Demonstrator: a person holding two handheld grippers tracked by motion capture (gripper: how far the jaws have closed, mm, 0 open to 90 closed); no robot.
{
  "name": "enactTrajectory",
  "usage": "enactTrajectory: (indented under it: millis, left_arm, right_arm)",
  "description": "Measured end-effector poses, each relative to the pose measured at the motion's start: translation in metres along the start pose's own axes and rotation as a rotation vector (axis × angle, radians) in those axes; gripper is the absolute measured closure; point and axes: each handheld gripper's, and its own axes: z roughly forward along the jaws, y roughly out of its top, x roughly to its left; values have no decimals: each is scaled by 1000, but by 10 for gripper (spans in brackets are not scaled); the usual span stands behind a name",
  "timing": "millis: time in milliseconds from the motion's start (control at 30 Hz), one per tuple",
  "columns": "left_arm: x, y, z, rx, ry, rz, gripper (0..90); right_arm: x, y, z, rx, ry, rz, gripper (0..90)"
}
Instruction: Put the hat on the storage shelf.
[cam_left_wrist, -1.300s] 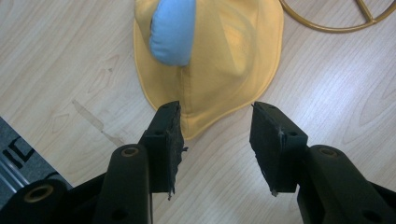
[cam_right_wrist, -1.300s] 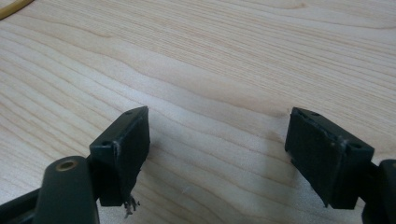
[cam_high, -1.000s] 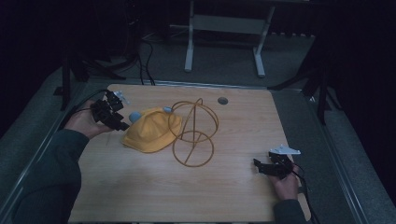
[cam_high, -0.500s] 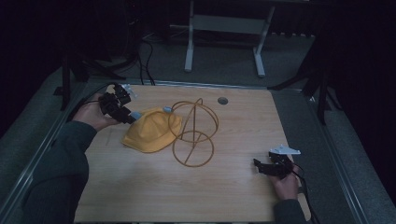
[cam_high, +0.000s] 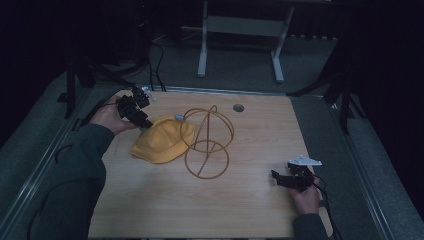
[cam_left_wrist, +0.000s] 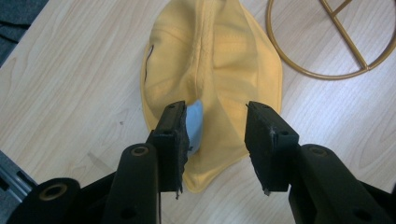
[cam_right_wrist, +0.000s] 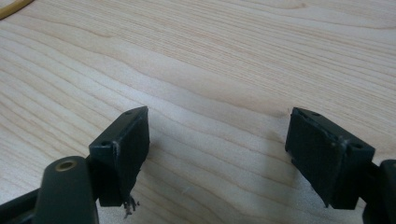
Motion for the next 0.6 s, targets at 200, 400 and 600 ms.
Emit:
enactTrajectory:
  millis: [200, 400, 600]
  left_arm:
    - [1, 8, 6, 24, 6, 6, 579]
    - [2, 17, 16, 63, 5, 8, 576]
    - [3, 25, 21, 66, 2, 2, 574]
  right_arm:
    - [0, 0, 0, 0, 0, -1, 218]
    - [0, 0, 0, 0, 0, -2, 218]
    - [0, 0, 0, 1, 0, -2, 218]
